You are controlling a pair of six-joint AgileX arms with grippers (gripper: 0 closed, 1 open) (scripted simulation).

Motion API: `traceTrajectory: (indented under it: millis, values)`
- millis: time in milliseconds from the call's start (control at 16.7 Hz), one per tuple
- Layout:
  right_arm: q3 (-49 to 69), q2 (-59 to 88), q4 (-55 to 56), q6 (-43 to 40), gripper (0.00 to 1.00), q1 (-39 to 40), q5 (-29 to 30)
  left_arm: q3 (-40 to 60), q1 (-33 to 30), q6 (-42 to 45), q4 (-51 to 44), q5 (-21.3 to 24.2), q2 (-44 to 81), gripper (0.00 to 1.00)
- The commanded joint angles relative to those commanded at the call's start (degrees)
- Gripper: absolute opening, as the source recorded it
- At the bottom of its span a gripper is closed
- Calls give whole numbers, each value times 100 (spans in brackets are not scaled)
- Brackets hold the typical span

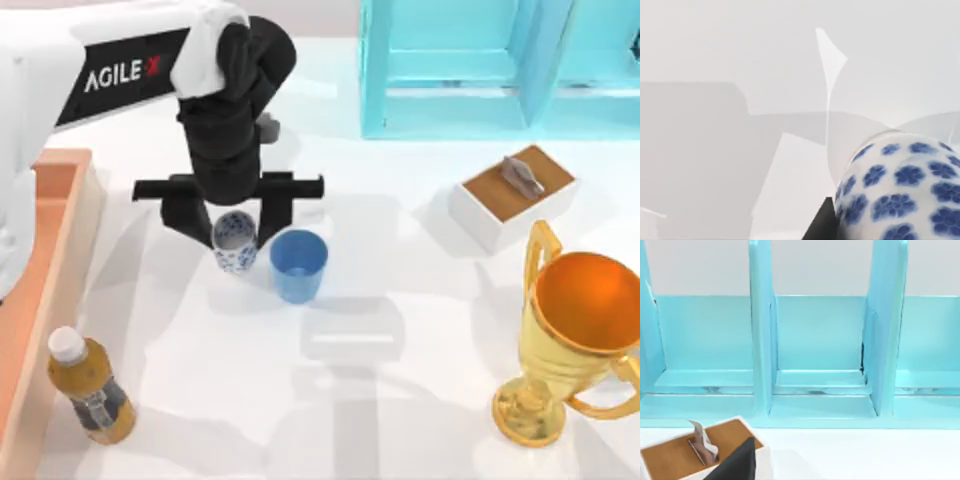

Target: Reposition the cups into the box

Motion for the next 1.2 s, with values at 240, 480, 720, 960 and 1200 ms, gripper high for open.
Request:
traceTrajectory:
  millis: [240,480,720,960,1200]
  values:
    - [0,0,0,0,100,0,0,0,0,0,0,0,0,0]
    - [0,0,0,0,100,0,0,102,187,228,-231,0,-162,0]
    - [0,0,0,0,100,0,0,436,858,883,-1196,-11,-705,0]
    - [0,0,0,0,100,0,0,636,1294,1281,-1671,-8,-1064,0]
    - [0,0,0,0,100,0,0,609,1286,1299,-1663,-19,-1059,0]
